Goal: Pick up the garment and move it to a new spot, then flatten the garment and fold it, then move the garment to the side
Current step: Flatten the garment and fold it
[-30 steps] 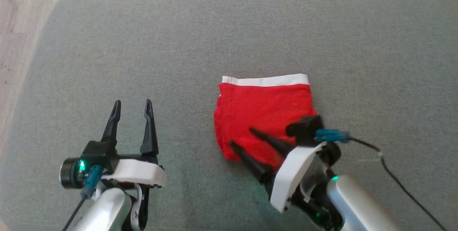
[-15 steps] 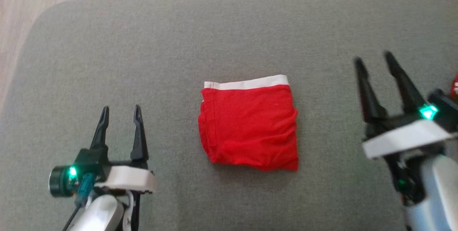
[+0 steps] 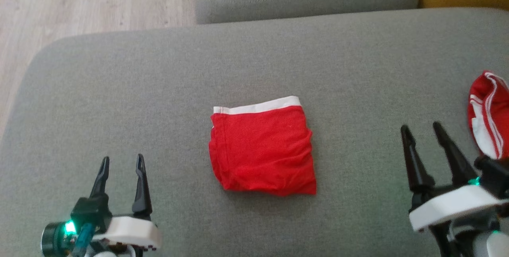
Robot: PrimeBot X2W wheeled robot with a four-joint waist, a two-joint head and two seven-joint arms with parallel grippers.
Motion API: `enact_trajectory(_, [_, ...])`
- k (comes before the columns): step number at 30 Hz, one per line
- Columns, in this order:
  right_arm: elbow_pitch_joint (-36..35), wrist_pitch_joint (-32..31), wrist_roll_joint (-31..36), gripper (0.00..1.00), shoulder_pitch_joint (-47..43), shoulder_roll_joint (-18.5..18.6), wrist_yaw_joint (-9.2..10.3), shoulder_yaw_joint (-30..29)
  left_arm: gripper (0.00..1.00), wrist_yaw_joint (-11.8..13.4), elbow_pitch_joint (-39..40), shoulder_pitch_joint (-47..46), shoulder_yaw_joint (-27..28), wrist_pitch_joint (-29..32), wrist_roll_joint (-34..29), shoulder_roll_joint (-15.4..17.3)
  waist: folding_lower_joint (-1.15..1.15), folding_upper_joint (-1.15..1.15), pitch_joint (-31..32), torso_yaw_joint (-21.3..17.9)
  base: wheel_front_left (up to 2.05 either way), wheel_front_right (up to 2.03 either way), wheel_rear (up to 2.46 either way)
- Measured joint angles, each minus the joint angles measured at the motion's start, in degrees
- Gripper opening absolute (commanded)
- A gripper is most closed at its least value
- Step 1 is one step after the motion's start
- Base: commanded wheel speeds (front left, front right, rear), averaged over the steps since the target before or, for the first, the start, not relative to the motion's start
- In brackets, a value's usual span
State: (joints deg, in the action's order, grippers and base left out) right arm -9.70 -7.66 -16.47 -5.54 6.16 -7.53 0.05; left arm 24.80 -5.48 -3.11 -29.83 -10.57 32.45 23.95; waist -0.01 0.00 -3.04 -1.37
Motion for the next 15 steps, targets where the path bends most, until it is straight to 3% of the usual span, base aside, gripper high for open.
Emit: enact_trajectory(15, [-1.9, -1.7, 0.9, 1.00, -4.6, -1.1, 0.00, 1.3, 1.00, 0.9, 0.9, 3.6, -1.4, 2.0, 0.9, 0.9, 0.00, 0.00, 3.4, 0.2, 0.00, 0.00, 0.00])
